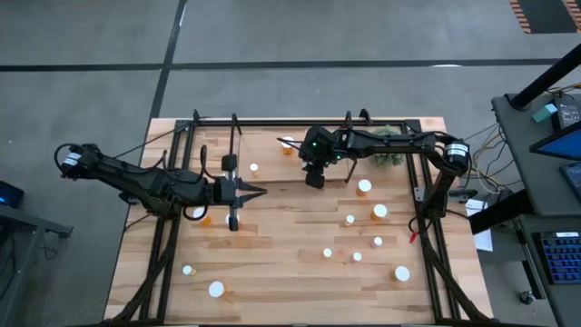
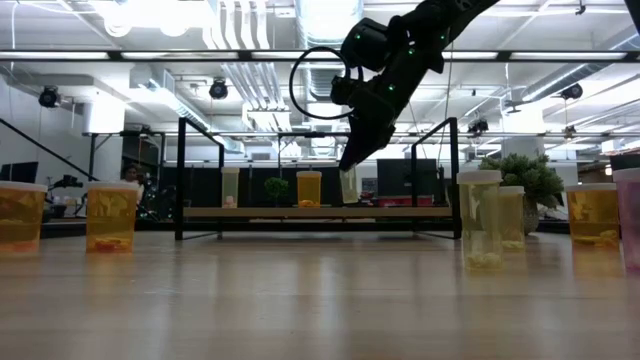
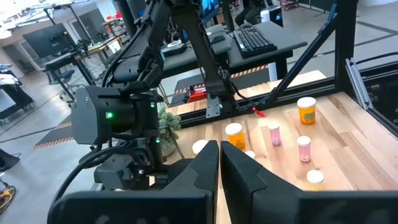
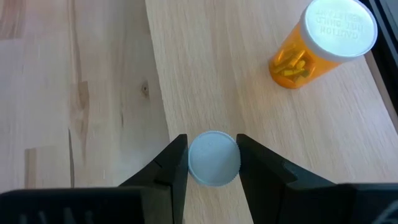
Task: Pick and place medicine bottles onto shelf by color
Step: Put the small yellow pill bottle on the shelf
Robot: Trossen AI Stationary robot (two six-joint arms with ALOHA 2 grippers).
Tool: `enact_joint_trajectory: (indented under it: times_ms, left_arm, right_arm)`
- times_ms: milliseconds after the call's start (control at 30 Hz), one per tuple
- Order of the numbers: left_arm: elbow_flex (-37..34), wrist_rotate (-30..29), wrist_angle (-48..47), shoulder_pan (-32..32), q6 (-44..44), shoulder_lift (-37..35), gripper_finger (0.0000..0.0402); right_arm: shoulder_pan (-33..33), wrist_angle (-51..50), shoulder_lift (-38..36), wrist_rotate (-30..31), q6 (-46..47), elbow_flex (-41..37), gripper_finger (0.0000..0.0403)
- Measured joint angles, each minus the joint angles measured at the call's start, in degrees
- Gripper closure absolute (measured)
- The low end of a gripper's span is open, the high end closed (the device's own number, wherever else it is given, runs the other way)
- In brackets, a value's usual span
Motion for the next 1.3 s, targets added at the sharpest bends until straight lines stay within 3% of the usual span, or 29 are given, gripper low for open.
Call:
enact_joint_trajectory:
  times_ms: [600,933,1300]
  left_arm:
    - [0.0,0.0,0.0,0.0,0.0,0.0,0.0402]
    - [0.0,0.0,0.0,0.0,0.0,0.0,0.0402]
    - [0.0,0.0,0.0,0.0,0.0,-0.1,0.0402]
  right_arm:
    - [0.2,-0.3,0.0,0.0,4.8,-0.1,0.0291]
    - [0.4,2.3,0.0,0.2,14.4,-0.2,0.0291]
    - [1.2,4.8,0.0,1.8,13.5,-0.7,0.0291]
